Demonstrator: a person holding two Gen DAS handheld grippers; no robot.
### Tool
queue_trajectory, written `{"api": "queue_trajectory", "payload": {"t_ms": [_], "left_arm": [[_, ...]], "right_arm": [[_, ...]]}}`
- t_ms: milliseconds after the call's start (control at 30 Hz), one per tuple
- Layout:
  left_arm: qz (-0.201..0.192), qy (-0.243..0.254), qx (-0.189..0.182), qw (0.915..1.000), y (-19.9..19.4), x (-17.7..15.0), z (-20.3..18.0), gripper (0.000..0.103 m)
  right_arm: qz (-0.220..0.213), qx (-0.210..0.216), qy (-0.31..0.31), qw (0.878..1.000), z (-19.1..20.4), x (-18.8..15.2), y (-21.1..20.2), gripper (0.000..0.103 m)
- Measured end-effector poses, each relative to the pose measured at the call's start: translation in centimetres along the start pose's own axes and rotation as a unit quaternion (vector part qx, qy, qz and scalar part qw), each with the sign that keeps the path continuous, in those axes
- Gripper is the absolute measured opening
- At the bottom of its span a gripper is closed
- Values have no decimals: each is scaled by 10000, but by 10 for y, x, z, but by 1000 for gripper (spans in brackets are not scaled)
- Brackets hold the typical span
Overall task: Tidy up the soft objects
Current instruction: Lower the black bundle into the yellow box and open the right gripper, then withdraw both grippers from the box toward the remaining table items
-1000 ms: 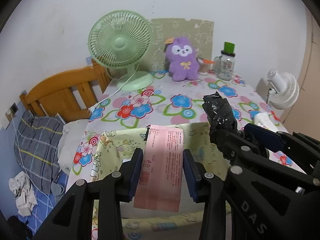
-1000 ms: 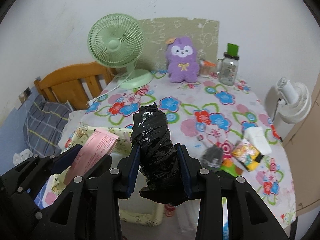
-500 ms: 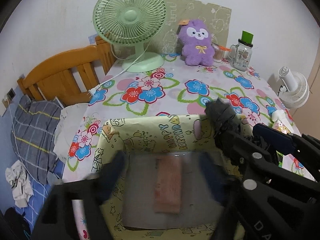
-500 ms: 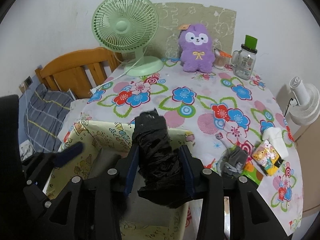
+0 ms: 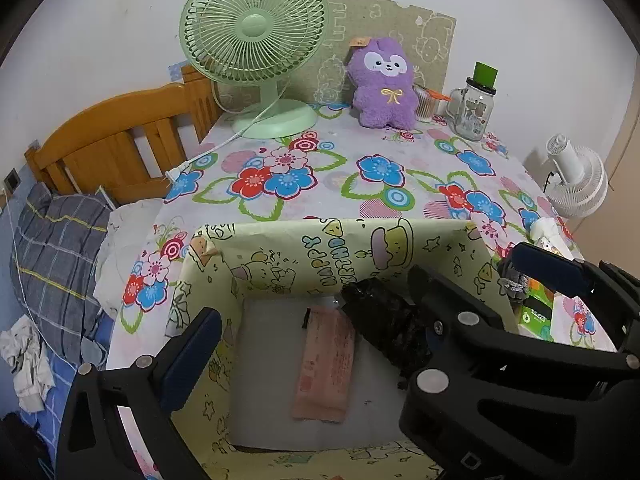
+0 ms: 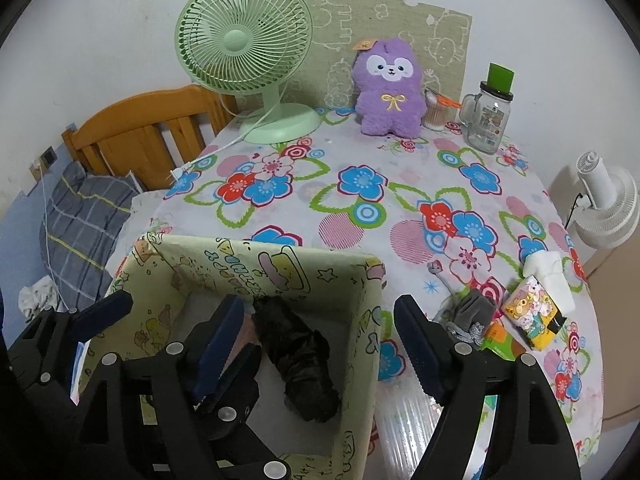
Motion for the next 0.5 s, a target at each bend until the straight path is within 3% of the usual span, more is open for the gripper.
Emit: {"api": "queue_trajectory", "payload": {"t_ms": [333, 500], "left_arm": [[-283, 165, 87, 9994, -19, 4, -13, 100], [-192, -53, -235, 9995, -21, 0, -23, 94]], "right_arm": [[-187, -80, 39, 9998, -12, -1, -20, 84], [-255, -134, -26, 9996, -19, -3, -33, 86]]}}
Point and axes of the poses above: each gripper's, at about its wrist camera, not at the fingertips, and y roughly the way its jaws point, z to its left, x to its top, the point moved 8 cm from there along y, roughly the way its jaws point, and after that the axes turned 13 degrees about -z, right-handed, at the moved point
